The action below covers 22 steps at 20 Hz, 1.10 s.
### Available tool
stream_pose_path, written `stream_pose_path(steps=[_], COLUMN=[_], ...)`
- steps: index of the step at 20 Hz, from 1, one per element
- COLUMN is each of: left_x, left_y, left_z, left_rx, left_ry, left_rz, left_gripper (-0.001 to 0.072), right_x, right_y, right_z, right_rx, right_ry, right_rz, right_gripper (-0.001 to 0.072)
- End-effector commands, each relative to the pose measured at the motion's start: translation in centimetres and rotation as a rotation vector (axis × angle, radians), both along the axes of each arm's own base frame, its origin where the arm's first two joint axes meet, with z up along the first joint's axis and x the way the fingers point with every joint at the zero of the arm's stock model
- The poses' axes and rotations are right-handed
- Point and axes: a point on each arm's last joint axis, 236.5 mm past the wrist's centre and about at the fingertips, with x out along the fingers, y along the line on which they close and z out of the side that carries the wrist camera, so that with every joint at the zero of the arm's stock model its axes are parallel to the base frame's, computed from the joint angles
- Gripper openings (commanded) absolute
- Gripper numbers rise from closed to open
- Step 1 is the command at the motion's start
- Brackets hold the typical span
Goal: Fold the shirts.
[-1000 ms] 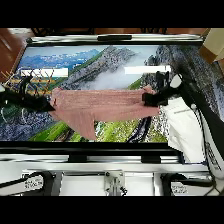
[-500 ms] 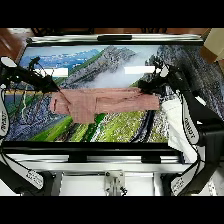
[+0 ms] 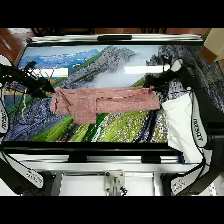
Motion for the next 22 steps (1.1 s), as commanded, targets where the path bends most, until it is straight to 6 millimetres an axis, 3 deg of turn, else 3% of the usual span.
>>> stream_pose_path(steps=[1, 3, 7, 11, 12, 13, 15, 16, 19, 22], left_x=[-2.9, -3.8, -4.6, -2.6, -1.7, -1.1, -0.1, 0.1, 0.3, -0.9], left_y=[-0.3, -2.0, -8.6, -10.5, -10.8, -11.0, -11.1, -10.9, -10.3, -8.6], left_z=[0.0, -1.8, -5.1, -7.7, -7.7, -7.5, -6.8, -6.3, -4.3, -3.7], left_rx=[0.027, 0.017, -0.160, -0.125, -0.123, -0.134, -0.153, -0.155, -0.169, -0.137], left_ry=[0.085, 0.101, 0.110, 0.033, 0.002, -0.019, -0.046, -0.054, -0.060, -0.025], left_rz=[-0.004, 0.004, 0.009, 0.052, 0.066, 0.082, 0.103, 0.101, 0.069, 0.025], left_gripper=[0.0660, 0.0660, 0.0659, 0.0658, 0.0569, 0.0408, 0.0247, 0.0124, 0.0027, 0.0027], right_x=[-3.1, -3.4, -3.2, -3.1, -3.2, -3.2, -3.2, -3.2, -3.2, -3.3], right_y=[-2.5, -3.1, -3.0, -3.1, -3.3, -3.4, -3.6, -3.6, -3.6, -3.5], right_z=[0.2, -0.1, -0.1, -0.1, -0.1, -0.2, -0.2, -0.2, -0.2, -0.2], right_rx=[-0.009, -0.020, -0.023, -0.029, -0.037, -0.045, -0.049, -0.050, -0.049, -0.046], right_ry=[0.117, 0.131, 0.119, 0.114, 0.114, 0.115, 0.116, 0.116, 0.116, 0.124], right_rz=[0.025, 0.032, 0.040, 0.046, 0.046, 0.046, 0.046, 0.046, 0.045, 0.041], right_gripper=[0.0642, 0.0641, 0.0641, 0.0641, 0.0641, 0.0641, 0.0641, 0.0641, 0.0640, 0.0640])
